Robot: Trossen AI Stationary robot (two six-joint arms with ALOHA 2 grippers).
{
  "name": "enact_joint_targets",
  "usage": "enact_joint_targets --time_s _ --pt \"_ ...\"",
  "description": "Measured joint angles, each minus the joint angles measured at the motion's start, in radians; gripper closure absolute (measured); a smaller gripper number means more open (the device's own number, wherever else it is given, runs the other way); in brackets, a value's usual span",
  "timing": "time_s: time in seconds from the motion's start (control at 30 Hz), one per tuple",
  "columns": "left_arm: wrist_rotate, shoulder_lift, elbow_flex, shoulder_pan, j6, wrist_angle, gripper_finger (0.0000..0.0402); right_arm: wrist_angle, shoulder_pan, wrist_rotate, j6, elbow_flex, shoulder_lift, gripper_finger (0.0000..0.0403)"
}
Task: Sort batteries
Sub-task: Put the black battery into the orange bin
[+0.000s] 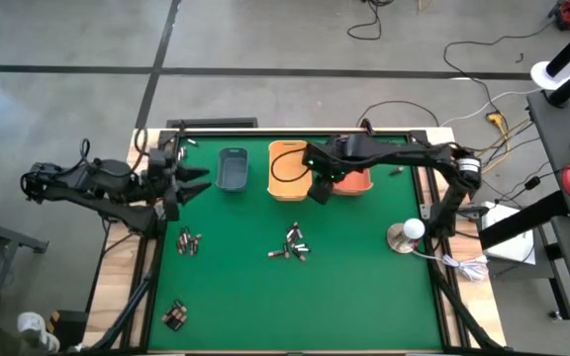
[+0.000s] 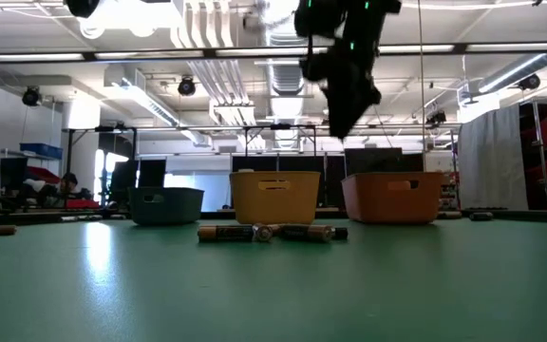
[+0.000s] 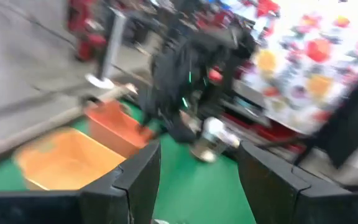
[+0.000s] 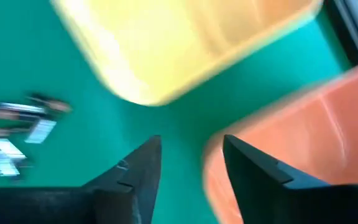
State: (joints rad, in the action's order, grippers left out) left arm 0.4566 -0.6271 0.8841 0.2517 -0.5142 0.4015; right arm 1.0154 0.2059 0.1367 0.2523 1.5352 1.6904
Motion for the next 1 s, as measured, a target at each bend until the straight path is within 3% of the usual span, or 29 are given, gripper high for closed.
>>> enact_joint_targets --time_s 0.13,0.3,0.53,0.63,0.73,1.0 --pt "-0.027 -0.027 -0.039 0.055 -0.063 0.003 0.021 -0.037 -0.142 -0.002 0.002 -0.011 -0.054 0.0218" --pt "0.01 -0.094 -0.092 0.123 -0.101 -0.039 0.021 -0.15 -0.405 0.024 0.08 -0.092 -0.08 0.0216" --pt "0.029 -0.192 -0.13 0.189 -0.084 -0.191 0.021 -0.696 -0.698 0.289 0.322 -0.383 -0.048 0.0216" --pt "0.03 -0.213 -0.124 0.193 -0.061 -0.219 0.021 -0.92 -0.734 0.415 0.338 -0.493 -0.003 0.0216" --pt "0.031 -0.22 -0.106 0.192 -0.04 -0.22 0.021 -1.06 -0.733 0.474 0.366 -0.557 0.063 0.0216" --pt "0.035 -0.194 -0.027 0.192 -0.009 -0.174 0.021 -1.112 -0.696 0.557 0.402 -0.538 0.206 0.0216"
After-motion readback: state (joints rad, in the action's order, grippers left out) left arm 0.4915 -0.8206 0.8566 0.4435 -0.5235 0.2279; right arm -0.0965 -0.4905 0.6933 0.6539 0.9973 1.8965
